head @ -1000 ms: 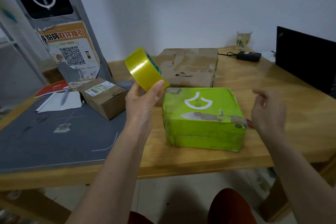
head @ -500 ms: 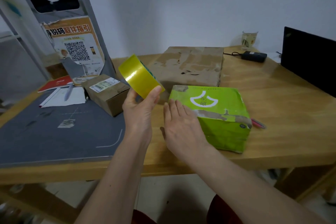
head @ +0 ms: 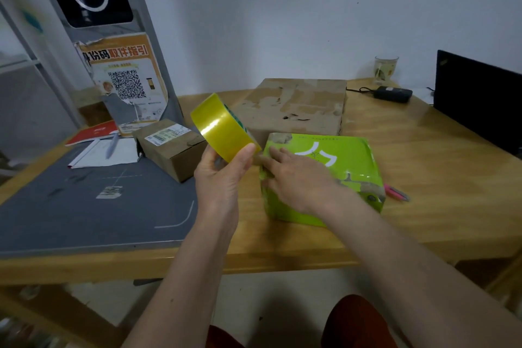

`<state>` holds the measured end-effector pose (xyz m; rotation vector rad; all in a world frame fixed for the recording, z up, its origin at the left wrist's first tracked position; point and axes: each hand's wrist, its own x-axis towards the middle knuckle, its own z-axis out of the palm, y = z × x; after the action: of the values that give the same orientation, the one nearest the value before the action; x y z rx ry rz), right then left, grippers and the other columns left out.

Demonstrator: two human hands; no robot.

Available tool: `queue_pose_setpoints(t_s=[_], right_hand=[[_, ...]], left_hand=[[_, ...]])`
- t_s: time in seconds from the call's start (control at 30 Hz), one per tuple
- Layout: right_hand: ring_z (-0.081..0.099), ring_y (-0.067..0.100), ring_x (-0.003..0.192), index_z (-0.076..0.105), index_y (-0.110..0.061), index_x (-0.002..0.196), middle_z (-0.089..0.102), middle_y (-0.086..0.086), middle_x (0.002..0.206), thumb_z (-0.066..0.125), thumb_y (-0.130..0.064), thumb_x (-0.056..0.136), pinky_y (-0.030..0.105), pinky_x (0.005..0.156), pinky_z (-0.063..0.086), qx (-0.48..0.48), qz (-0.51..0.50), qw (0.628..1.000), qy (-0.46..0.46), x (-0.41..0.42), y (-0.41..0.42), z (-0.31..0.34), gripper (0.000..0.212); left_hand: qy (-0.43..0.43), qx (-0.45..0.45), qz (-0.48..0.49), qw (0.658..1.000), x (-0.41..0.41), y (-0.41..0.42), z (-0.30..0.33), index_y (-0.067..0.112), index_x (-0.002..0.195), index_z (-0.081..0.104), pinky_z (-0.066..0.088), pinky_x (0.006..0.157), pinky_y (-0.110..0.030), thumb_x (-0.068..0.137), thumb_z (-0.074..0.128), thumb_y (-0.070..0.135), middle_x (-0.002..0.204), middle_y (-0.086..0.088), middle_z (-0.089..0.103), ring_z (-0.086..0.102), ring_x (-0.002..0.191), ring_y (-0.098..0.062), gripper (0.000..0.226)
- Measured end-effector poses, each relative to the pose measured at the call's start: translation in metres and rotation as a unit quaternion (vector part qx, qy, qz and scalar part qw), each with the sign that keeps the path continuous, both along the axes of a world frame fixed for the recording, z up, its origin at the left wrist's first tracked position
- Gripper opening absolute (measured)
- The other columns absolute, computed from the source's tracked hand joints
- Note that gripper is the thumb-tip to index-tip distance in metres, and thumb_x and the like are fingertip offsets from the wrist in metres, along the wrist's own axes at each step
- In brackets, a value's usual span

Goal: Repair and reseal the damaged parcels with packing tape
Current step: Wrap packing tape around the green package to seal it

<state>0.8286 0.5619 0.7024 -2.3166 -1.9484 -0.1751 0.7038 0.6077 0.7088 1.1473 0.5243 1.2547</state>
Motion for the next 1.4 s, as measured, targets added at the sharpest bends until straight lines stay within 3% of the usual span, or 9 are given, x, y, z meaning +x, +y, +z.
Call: queue_pose_setpoints(t_s=[0.2,0.4,0.5,0.6,0.73,0.83,0.93,1.13,1.4], right_hand=[[0.005,0.019,0.148,0.008,-0.043,0.15,0.003,-0.011,0.161,0.017,-0.045,0.103,0.044,0.118,0.011,-0.025,-0.01,0.999,0.023,0.011,-0.007,-0.002,0.048],[0.011,0.02,0.147,0.044,-0.03,0.142,0.015,-0.003,0.16,0.038,-0.033,0.102,0.037,0.119,0.012,0.043,0.015,0.974,0.222,0.04,-0.023,0.018,0.04],[0.037,0.019,0.135,0.056,-0.018,0.132,0.044,0.002,0.146,0.053,-0.027,0.096,0.029,0.107,0.027,0.197,-0.124,0.927,0.293,0.083,-0.04,0.021,0.037],[0.048,0.026,0.126,0.053,-0.01,0.132,0.053,0.011,0.137,0.062,-0.026,0.09,0.038,0.105,0.037,0.195,-0.23,0.881,0.365,0.113,-0.05,0.005,0.046],[0.055,0.024,0.112,0.058,-0.009,0.124,0.057,0.009,0.124,0.067,-0.015,0.085,0.042,0.101,0.044,0.231,-0.224,0.812,0.486,0.118,-0.048,-0.017,0.04],[0.057,0.023,0.096,0.067,-0.014,0.092,0.063,0.009,0.101,0.062,-0.013,0.087,0.036,0.087,0.046,0.285,-0.245,0.774,0.509,0.115,-0.046,-0.023,0.007],[0.055,0.021,0.08,0.064,-0.018,0.072,0.062,0.004,0.076,0.057,-0.015,0.087,0.034,0.073,0.043,0.343,-0.275,0.716,0.542,0.102,-0.048,-0.034,0.017],[0.06,0.02,0.092,0.067,-0.02,0.084,0.065,0.0,0.089,0.045,-0.011,0.09,0.038,0.091,0.047,0.478,-0.323,0.614,0.539,0.056,-0.041,-0.041,0.024],[0.064,0.013,0.101,0.064,-0.018,0.097,0.07,0.001,0.098,0.041,-0.001,0.092,0.031,0.097,0.048,0.573,-0.284,0.577,0.508,0.024,-0.056,-0.049,0.03]], left_hand=[[-0.001,-0.012,-0.006,1.0,0.007,-0.011,0.001,0.02,0.092,0.067,0.053,0.096,-0.043,0.084,0.07,0.004,0.087,0.003,0.072,0.066,0.095,-0.021,0.018],[-0.008,-0.006,-0.016,1.0,-0.004,-0.021,0.006,0.02,0.096,0.067,0.055,0.085,-0.032,0.074,0.073,0.014,0.091,0.006,0.075,0.069,0.098,-0.016,0.023],[-0.032,-0.014,-0.027,0.999,-0.01,-0.028,0.006,0.019,0.097,0.067,0.056,0.082,-0.029,0.071,0.07,0.016,0.092,0.006,0.075,0.07,0.096,-0.014,0.026],[-0.055,-0.037,-0.058,0.996,-0.01,-0.041,0.002,0.019,0.1,0.066,0.057,0.086,-0.032,0.072,0.066,0.014,0.094,0.006,0.076,0.071,0.096,-0.014,0.028],[-0.059,-0.065,-0.089,0.992,-0.004,-0.053,-0.008,0.016,0.103,0.065,0.055,0.091,-0.039,0.07,0.065,0.012,0.098,0.002,0.075,0.071,0.097,-0.017,0.032],[-0.053,-0.062,-0.091,0.992,-0.001,-0.055,-0.012,0.015,0.1,0.064,0.055,0.091,-0.039,0.067,0.067,0.012,0.093,0.002,0.075,0.072,0.092,-0.015,0.033],[-0.055,-0.055,-0.095,0.992,-0.001,-0.052,-0.012,0.015,0.097,0.065,0.056,0.09,-0.038,0.07,0.073,0.007,0.091,0.002,0.075,0.072,0.092,-0.015,0.029],[-0.064,-0.054,-0.082,0.993,-0.003,-0.041,-0.013,0.016,0.097,0.065,0.057,0.088,-0.034,0.069,0.066,0.011,0.092,0.004,0.076,0.071,0.093,-0.015,0.029],[-0.077,-0.05,-0.119,0.989,0.003,-0.023,-0.028,0.021,0.083,0.077,0.056,0.089,-0.036,0.072,0.073,0.005,0.094,0.0,0.075,0.071,0.096,-0.018,0.02]])
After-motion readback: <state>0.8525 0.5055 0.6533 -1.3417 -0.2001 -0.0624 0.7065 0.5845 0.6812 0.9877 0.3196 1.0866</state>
